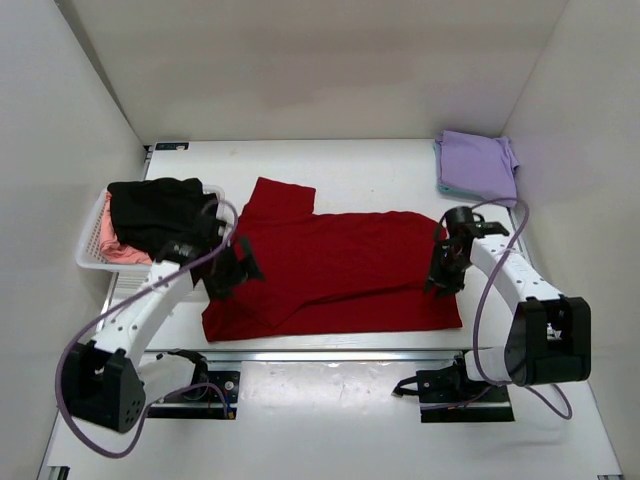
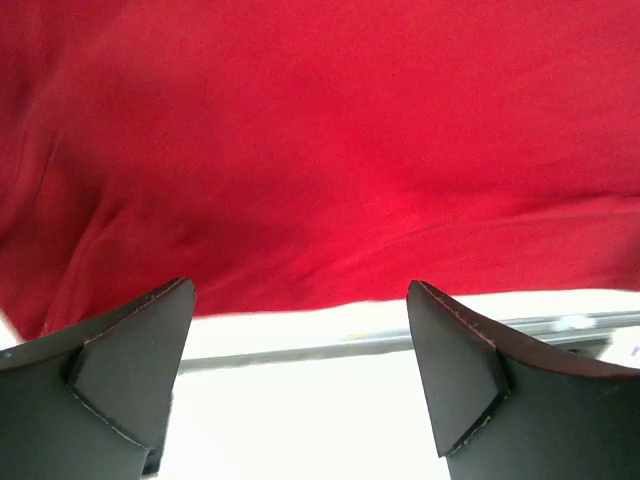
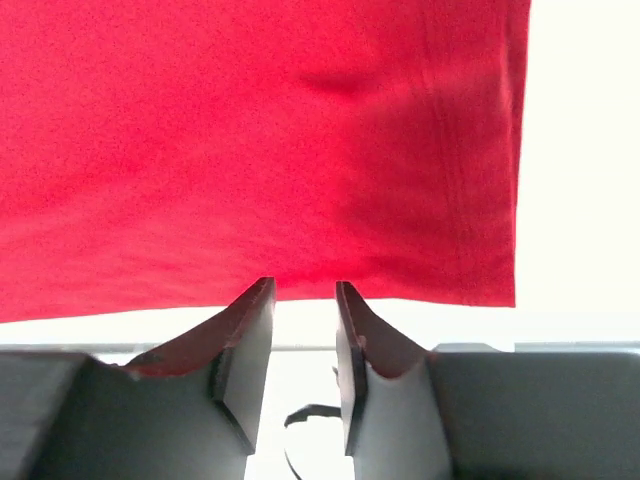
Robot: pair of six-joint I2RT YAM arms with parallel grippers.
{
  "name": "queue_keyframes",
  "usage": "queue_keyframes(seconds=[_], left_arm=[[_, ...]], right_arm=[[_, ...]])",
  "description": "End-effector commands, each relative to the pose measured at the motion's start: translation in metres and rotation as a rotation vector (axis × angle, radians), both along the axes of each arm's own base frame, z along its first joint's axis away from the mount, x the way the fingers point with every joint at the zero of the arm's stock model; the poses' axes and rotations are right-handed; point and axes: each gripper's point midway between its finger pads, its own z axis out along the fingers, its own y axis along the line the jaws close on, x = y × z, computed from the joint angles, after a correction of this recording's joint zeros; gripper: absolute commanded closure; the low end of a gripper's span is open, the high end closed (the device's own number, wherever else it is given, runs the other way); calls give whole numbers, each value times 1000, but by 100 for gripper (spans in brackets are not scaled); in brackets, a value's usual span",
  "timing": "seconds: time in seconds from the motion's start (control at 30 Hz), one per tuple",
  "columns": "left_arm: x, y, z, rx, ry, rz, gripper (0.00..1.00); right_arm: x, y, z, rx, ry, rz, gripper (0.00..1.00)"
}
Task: Fold and stack the t-shirts
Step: Fold the flattened tshirt in 1/3 of the way, then grap the side of the flattened tshirt furthest away from the robot with both arms
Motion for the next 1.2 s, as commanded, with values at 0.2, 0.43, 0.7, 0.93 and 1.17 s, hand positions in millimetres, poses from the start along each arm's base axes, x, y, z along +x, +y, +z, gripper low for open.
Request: queue_keyframes(seconds=[0.2,0.43,0.7,0.93,1.17], left_arm=[[165,-49,70,-120,-259,-136,1],[282,-45,68,-42,-317,-125,100],[335,-13,16,201,-204,-67,46],[329,11,-31,335,-93,-24,41],[319,12,-64,389,32,-87,27]], right_arm=[[93,-24,49,14,-277,-135,68],[144,-28,53,-29,-283,-107,67],[170,-37,34,-52,-221,-104,67],[199,-53,19,-122,-182,-123,65],[237,-74,8,-170,-183,-178,61]])
